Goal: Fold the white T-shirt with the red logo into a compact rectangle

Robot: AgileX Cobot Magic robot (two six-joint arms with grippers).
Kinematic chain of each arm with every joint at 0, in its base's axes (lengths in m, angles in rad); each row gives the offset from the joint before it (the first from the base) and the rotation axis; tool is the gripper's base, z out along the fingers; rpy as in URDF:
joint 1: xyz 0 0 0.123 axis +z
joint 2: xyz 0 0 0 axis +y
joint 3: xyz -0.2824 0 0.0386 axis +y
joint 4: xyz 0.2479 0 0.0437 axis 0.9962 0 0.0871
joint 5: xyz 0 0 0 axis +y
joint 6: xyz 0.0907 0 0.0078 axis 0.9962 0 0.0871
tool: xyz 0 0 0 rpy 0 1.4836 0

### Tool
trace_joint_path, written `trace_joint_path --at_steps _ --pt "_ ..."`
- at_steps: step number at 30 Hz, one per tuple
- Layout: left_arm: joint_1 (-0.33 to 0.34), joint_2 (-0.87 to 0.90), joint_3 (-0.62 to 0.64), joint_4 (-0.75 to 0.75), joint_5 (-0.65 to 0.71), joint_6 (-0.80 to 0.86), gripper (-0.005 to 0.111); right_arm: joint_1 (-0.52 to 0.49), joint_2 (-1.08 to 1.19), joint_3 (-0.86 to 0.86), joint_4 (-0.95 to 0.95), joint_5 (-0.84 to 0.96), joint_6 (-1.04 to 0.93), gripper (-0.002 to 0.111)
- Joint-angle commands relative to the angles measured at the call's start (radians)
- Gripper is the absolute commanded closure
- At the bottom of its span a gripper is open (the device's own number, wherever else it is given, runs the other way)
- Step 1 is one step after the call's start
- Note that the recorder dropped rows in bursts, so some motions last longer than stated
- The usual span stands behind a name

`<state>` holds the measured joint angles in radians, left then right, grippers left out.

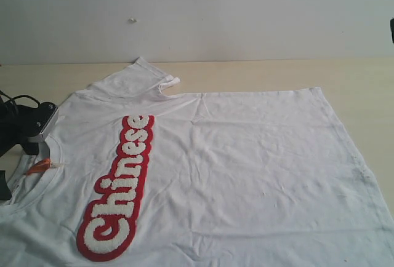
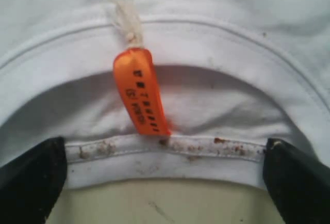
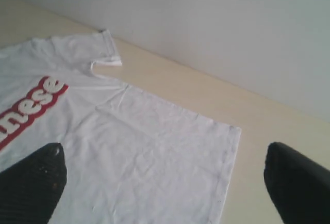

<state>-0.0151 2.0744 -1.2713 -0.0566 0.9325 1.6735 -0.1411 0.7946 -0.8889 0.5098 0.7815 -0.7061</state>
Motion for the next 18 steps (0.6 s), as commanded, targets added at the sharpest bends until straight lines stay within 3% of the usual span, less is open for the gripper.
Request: trace_joint_path --at_steps 1,6,14,18 --pt "0.004 0.033 0.014 -0.003 0.030 -0.004 0.002 0.001 0.112 -0.099 -0.056 0.140 -0.038 0.003" --pt "0.004 0.033 0.014 -0.003 0.030 -0.004 0.002 0.001 0.263 -0.217 -0.065 0.329 -0.212 0.003" --pt "0.004 0.033 0.014 -0.003 0.030 -0.004 0.002 0.001 0.452 -0.234 -0.151 0.349 -0.610 0.003" --pt "0.004 0.033 0.014 -0.003 0.030 -0.004 0.002 0.001 0.534 -0.234 -0.318 0.314 -0.536 0.003"
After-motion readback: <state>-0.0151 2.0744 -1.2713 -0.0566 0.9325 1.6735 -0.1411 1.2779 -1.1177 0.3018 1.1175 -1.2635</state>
